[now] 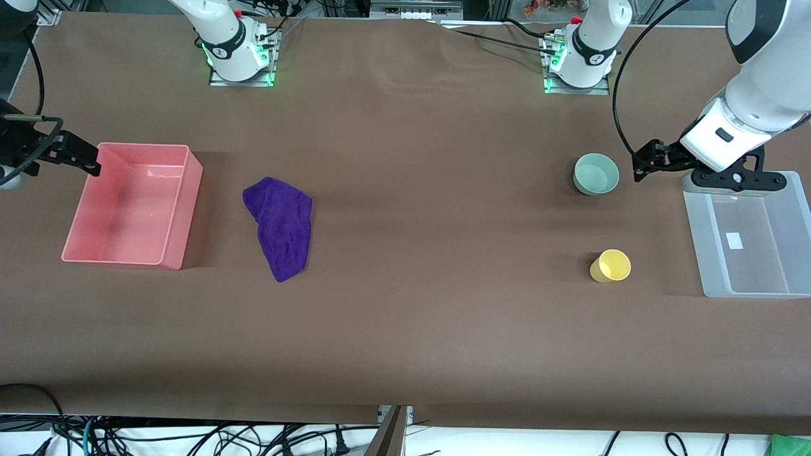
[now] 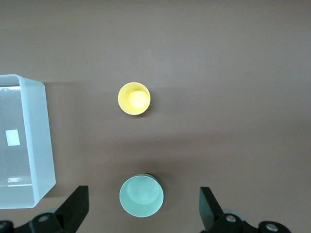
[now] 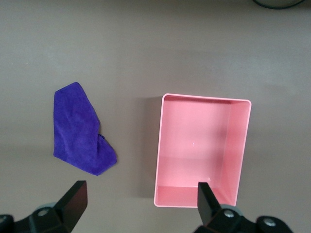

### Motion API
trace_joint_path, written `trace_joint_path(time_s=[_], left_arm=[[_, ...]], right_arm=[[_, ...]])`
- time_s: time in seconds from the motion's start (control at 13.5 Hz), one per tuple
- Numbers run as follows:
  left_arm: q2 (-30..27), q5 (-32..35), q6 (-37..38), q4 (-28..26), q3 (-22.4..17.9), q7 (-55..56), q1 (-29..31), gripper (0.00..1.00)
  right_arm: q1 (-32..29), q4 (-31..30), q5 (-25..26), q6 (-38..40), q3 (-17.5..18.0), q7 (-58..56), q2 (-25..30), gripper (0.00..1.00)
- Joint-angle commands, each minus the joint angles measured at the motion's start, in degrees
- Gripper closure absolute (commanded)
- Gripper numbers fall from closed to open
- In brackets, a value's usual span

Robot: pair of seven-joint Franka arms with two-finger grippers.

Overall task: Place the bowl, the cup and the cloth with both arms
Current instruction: 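Move the right gripper to the purple cloth while the left gripper reaches the green bowl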

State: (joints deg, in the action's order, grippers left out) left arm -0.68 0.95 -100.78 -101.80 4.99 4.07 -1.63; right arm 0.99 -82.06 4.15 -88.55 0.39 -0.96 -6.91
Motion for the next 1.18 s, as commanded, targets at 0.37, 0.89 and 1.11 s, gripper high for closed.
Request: trace_joint_path(time_s=[0.37,0.89,1.11], left_arm=[[-0.1,-1.7,1.2,0.8,0.1,-0.1,0.9,0.0],[-0.2,-1.6,6.7,0.6,0.0,-0.5,1.0,0.0],[-0.5,-0.9,6.9,-0.8,0.0,-0.7,1.1,0.0]], right_arm=[[0.1,-0.3,0.4,0.4,0.6,-0.3,0.1,0.0],[0.5,-7.7,2.0,-0.1,4.1,-0.6,0.2,0.0],[0.2,-11.8,1.8,-0.9,5.8,0.7,1.1,0.0]])
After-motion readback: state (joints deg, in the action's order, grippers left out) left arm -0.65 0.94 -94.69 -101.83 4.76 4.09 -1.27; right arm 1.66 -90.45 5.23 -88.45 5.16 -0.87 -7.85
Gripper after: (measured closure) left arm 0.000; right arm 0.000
